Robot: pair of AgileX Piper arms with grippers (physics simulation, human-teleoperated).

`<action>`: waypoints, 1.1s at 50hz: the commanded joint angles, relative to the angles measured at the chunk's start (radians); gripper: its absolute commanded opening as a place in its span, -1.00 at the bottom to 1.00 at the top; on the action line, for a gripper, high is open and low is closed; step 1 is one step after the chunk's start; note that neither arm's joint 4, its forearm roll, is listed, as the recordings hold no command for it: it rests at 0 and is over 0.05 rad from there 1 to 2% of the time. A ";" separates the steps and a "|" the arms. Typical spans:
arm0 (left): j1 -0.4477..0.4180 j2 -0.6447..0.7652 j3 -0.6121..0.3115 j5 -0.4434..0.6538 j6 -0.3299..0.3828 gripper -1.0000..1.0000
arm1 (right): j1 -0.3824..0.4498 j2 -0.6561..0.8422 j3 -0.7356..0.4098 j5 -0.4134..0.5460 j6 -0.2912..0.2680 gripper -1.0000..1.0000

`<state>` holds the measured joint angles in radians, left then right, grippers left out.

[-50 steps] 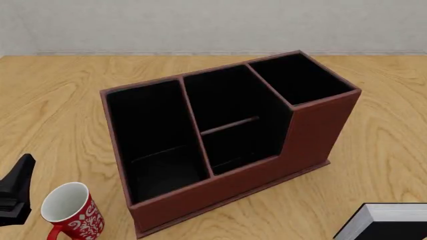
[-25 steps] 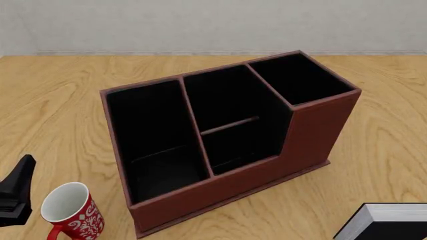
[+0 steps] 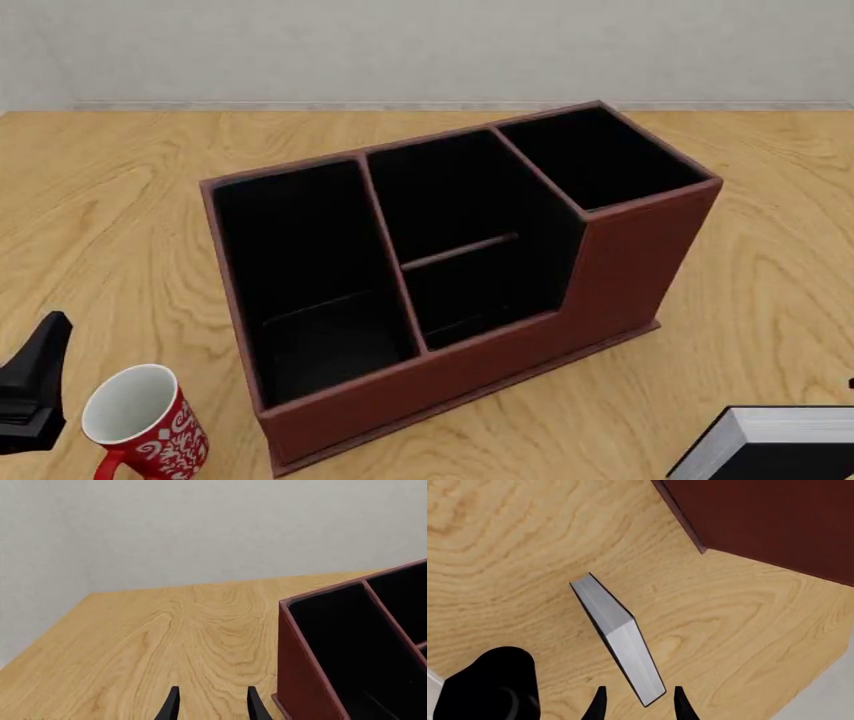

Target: Pick up the book and place it in the right compartment of the caddy.

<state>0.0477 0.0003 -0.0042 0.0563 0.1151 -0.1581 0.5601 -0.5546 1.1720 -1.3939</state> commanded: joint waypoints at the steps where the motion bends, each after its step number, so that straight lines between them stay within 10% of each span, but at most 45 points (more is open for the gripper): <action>1: 0.002 0.000 0.002 0.000 0.000 1.00 | 0.005 0.025 0.025 -0.044 -0.008 1.00; 39: 0.007 0.000 -0.002 0.006 0.005 1.00 | 0.115 0.151 0.112 -0.180 0.109 1.00; 40: 0.008 0.000 -0.002 0.006 0.004 1.00 | 0.120 0.152 0.110 -0.177 0.118 -1.00; 55: 0.004 0.000 0.002 0.004 0.002 1.00 | 0.218 0.180 0.043 -0.112 0.245 -1.00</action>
<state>0.0531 0.0003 -0.0047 0.0615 0.1190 -0.0098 0.7040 -0.4730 1.0366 -1.2690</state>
